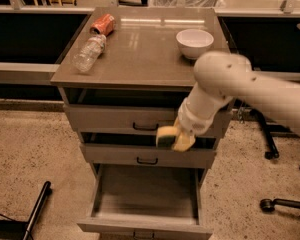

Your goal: Place sponge into bottom drawer

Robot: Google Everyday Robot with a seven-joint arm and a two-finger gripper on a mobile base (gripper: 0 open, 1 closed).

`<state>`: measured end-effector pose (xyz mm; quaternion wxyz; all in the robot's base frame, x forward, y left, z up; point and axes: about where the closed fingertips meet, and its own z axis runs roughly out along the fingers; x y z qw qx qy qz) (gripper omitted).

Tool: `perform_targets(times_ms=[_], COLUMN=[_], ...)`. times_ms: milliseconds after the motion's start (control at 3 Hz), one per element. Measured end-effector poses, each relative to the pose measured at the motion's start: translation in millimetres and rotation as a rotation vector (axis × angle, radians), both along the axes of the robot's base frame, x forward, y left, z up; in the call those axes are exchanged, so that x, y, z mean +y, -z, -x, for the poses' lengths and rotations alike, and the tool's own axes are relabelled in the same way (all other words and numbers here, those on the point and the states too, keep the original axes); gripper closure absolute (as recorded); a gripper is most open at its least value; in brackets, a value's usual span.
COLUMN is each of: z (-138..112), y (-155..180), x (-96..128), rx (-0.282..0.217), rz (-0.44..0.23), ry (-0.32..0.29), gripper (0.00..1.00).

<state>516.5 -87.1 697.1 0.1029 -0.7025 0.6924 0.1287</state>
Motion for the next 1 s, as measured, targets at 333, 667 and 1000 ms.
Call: perform_targets(times_ms=[333, 667, 1000], z=[11, 16, 15], y=[26, 33, 84], x=[1, 9, -16], rx=[0.018, 0.055, 0.084], rz=[0.001, 0.036, 0.048], ry=[0.059, 0.007, 0.134], gripper=[1.00, 1.00, 1.00])
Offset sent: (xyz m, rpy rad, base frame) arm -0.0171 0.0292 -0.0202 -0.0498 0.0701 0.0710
